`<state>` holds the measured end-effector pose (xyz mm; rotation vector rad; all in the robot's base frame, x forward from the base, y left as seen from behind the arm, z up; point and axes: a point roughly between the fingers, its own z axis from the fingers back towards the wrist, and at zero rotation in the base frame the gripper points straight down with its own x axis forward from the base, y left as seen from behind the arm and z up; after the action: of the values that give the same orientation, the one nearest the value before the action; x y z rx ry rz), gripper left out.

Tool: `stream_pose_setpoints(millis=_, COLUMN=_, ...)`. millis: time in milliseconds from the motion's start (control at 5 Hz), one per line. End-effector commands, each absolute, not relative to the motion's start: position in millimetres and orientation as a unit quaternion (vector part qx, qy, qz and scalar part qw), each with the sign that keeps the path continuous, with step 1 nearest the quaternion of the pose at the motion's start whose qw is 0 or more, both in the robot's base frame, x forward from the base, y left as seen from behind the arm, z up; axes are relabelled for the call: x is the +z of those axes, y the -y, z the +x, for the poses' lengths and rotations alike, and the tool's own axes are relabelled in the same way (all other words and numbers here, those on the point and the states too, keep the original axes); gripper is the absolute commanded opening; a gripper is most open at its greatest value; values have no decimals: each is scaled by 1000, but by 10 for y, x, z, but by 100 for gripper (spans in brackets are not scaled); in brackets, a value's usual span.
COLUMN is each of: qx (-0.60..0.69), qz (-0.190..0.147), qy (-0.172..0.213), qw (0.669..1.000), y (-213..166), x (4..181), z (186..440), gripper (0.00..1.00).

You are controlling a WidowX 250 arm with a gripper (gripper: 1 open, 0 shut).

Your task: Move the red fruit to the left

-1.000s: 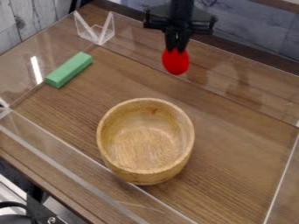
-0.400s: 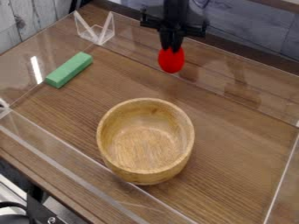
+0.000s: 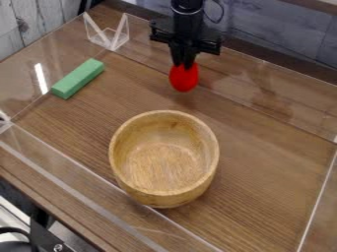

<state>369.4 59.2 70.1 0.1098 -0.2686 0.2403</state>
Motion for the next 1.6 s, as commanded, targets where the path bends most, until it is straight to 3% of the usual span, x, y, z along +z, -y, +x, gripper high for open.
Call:
stream_pose_setpoints(millis=0, qx=112, qz=53, qy=154, qw=980, y=-637, x=826, z=3751, gripper=0)
stream_pose_setpoints(millis=200, qx=104, qz=53, qy=155, qw=981, y=-618, x=781, z=3755, gripper=0)
stream_pose_setpoints(millis=600, qx=130, qz=36, qy=175, qw=975, y=-1065, x=1165, z=3727, gripper=0)
stream_pose_setpoints(millis=1000, qx=218, qz=49, qy=185, qw=957, y=-1567, x=1525, z=3635, gripper=0)
stream_pose_setpoints(millis=1400, qx=259, qz=69, qy=179, qw=947, y=-2138, x=1102, z=3548, gripper=0)
